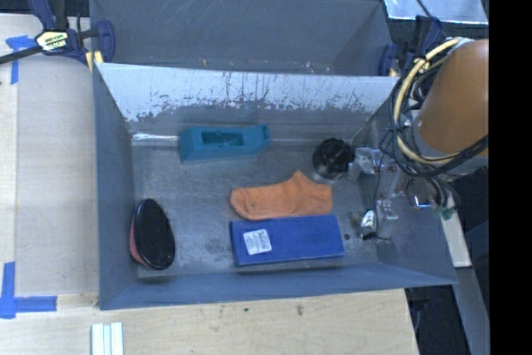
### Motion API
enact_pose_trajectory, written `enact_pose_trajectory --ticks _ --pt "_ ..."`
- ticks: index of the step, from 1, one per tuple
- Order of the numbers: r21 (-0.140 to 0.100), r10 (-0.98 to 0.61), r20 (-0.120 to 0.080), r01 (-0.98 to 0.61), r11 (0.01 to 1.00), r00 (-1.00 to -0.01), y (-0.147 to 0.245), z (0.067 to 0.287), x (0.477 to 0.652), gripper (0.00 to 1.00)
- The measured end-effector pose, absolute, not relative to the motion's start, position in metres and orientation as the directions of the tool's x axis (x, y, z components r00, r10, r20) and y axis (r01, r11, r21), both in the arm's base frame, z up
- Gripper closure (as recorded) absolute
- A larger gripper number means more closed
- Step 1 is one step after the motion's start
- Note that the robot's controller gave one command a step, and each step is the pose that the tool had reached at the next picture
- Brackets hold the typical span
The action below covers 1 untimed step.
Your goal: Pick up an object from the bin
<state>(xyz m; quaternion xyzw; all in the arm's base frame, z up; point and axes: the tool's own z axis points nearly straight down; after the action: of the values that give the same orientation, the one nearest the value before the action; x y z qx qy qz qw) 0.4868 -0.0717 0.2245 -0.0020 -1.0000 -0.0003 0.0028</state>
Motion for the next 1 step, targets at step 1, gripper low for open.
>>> enact_pose_trajectory --ticks 1 --pt "-0.001 0.0 -0.004 0.0 1.0 -1.0 -0.0713 0.229 0.4884 0.0"
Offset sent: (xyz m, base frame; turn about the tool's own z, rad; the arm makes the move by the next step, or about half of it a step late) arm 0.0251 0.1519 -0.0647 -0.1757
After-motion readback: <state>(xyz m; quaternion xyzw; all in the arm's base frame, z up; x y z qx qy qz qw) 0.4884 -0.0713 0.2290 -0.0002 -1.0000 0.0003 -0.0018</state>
